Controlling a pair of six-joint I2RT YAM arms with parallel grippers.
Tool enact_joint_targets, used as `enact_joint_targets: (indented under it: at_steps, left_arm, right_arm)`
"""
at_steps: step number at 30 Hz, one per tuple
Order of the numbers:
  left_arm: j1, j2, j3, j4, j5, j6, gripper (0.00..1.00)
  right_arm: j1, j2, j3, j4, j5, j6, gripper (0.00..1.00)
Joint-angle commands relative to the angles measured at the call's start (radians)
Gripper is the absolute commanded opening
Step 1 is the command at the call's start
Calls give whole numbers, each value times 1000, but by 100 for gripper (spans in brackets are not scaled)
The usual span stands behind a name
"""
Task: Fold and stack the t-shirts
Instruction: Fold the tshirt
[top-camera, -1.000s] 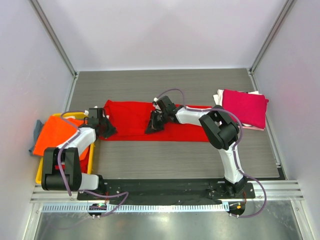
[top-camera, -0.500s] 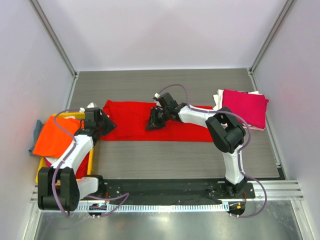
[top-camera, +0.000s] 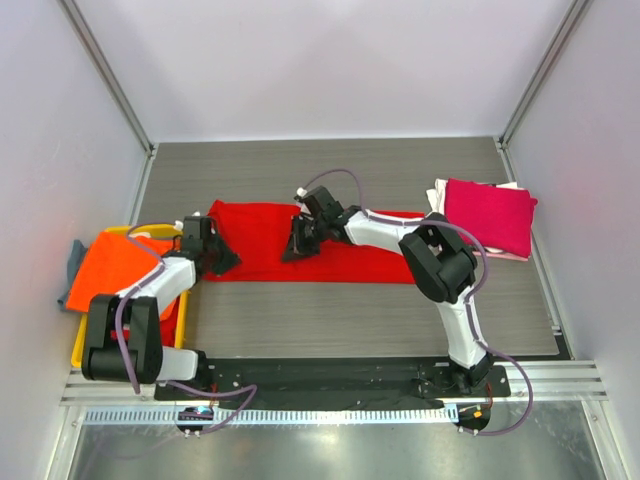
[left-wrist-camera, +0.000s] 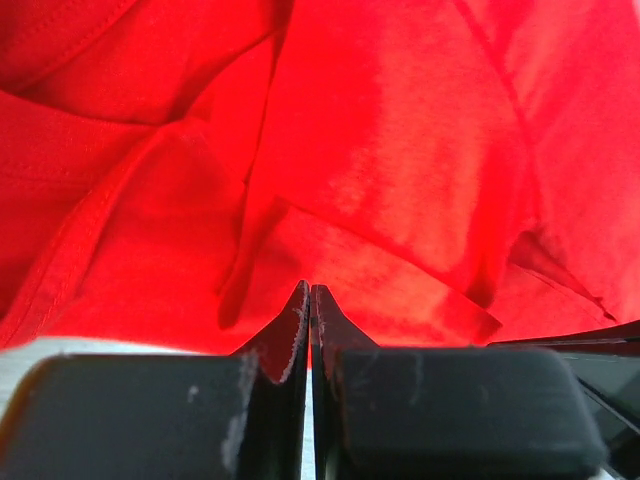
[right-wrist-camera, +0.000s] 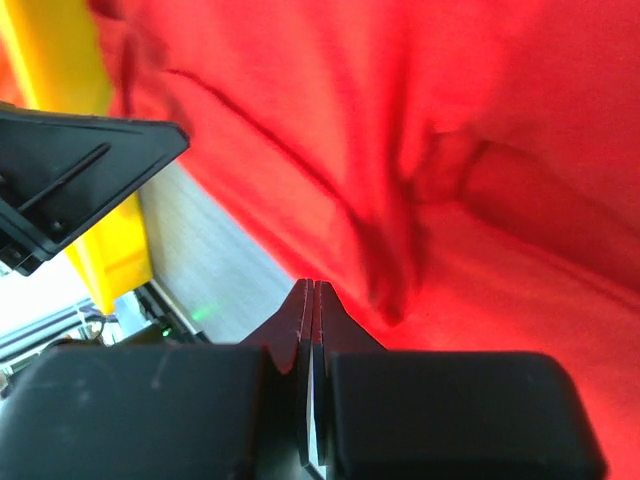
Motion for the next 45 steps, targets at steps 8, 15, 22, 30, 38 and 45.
enact_joint_targets:
  at_steps: [8, 15, 22, 30, 38, 45]
  left_arm:
    - [1, 122, -39, 69, -65, -6, 0]
    - [-4, 22, 1, 39, -71, 5, 1]
    - [-12, -100, 101, -121, -97, 46, 0]
    - [-12, 43, 254, -188, -138, 83, 0]
    - [-15, 321, 486, -233, -241, 120, 0]
    - [-19, 560, 775, -337, -272, 146, 0]
  right_arm:
    - [-41, 58, -62, 48, 30, 42, 1]
    - [-58, -54, -94, 56, 26, 3, 15]
    - [-154, -277, -201, -47, 121, -121, 3]
    - [-203, -426, -353, -228, 448, -241, 1]
    - [-211, -581, -456, -346, 710, -254, 1]
    - [-222, -649, -499, -427, 871, -212, 1]
